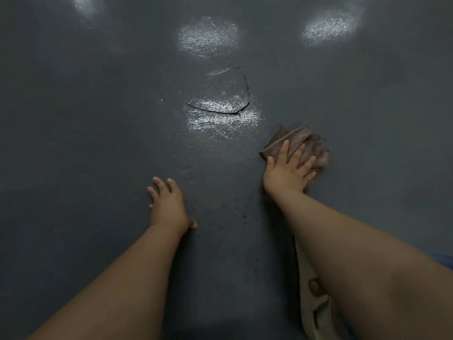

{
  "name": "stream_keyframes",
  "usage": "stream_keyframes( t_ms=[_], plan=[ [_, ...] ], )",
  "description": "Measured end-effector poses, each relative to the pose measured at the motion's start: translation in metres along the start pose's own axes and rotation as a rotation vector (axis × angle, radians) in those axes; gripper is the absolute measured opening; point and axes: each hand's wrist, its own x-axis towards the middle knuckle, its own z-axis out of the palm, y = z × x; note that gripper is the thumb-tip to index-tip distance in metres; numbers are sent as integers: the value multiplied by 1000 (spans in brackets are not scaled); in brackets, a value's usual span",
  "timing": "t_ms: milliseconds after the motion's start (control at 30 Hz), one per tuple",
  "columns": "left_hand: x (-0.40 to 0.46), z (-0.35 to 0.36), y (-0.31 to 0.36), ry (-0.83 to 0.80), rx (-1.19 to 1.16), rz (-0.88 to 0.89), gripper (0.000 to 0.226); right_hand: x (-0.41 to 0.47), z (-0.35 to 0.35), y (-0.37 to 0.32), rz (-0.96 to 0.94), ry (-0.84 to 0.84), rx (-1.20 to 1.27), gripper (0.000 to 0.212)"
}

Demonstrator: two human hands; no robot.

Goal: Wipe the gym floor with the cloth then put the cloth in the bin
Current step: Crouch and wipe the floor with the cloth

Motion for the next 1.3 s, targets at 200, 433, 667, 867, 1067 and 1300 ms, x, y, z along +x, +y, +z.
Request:
stream_keyframes(
  t_ms=[200,433,667,867,1067,1300],
  plan=[
    [-2,-3,0,-13,2,-15,126,4,0,-4,14,-39,2,62],
    [-2,-7,9,-50,34,-64,124,-7,-6,0,-77,-83,-26,61],
    [2,-6,13,-59,45,-107,125,-56,20,15,-585,-155,-229,60],
    [1,-5,11,-57,58,-115,127,-1,-2,39,-422,-65,-196,60],
    [-14,6,28,97,151,44,99,19,-22,73,51,14,22,60],
    [-41,41,80,87,257,190,110,-54,22,36,-75,43,18,64]
  ],
)
